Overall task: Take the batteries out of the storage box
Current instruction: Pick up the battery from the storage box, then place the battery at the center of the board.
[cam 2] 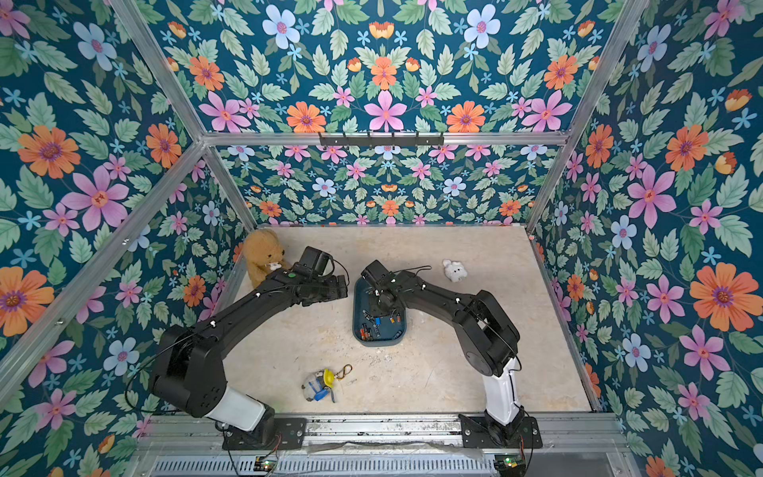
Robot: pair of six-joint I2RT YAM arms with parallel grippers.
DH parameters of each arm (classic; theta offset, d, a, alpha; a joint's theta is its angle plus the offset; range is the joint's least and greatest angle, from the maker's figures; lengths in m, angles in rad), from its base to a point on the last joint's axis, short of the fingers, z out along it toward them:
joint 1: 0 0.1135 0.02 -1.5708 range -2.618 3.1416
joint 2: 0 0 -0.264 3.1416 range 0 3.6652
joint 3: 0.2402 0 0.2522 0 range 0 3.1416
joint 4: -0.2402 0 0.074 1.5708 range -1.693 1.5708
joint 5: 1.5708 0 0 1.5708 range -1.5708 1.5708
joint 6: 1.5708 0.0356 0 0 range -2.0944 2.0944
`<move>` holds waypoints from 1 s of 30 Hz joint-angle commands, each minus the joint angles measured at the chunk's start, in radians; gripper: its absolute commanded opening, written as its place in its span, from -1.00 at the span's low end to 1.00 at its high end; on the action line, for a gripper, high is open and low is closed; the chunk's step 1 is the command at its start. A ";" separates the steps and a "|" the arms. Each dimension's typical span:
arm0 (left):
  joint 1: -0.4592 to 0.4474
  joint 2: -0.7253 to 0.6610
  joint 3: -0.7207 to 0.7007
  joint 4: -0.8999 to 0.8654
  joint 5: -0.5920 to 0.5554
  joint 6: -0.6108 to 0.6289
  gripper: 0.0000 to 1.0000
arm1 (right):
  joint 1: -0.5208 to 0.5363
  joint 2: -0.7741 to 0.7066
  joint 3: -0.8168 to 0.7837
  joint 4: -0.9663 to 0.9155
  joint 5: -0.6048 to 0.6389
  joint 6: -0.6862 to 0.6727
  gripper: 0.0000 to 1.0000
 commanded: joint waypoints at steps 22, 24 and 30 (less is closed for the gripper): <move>-0.003 0.013 0.036 -0.014 0.036 -0.025 0.90 | -0.233 -0.256 -0.239 -0.007 0.064 -0.068 -0.82; -0.003 0.017 0.036 -0.014 0.036 -0.025 0.90 | -0.248 -0.257 -0.266 0.003 0.069 -0.075 -0.82; -0.003 0.021 0.033 -0.014 0.039 -0.028 0.90 | -0.282 -0.244 -0.336 0.049 0.055 -0.084 -0.82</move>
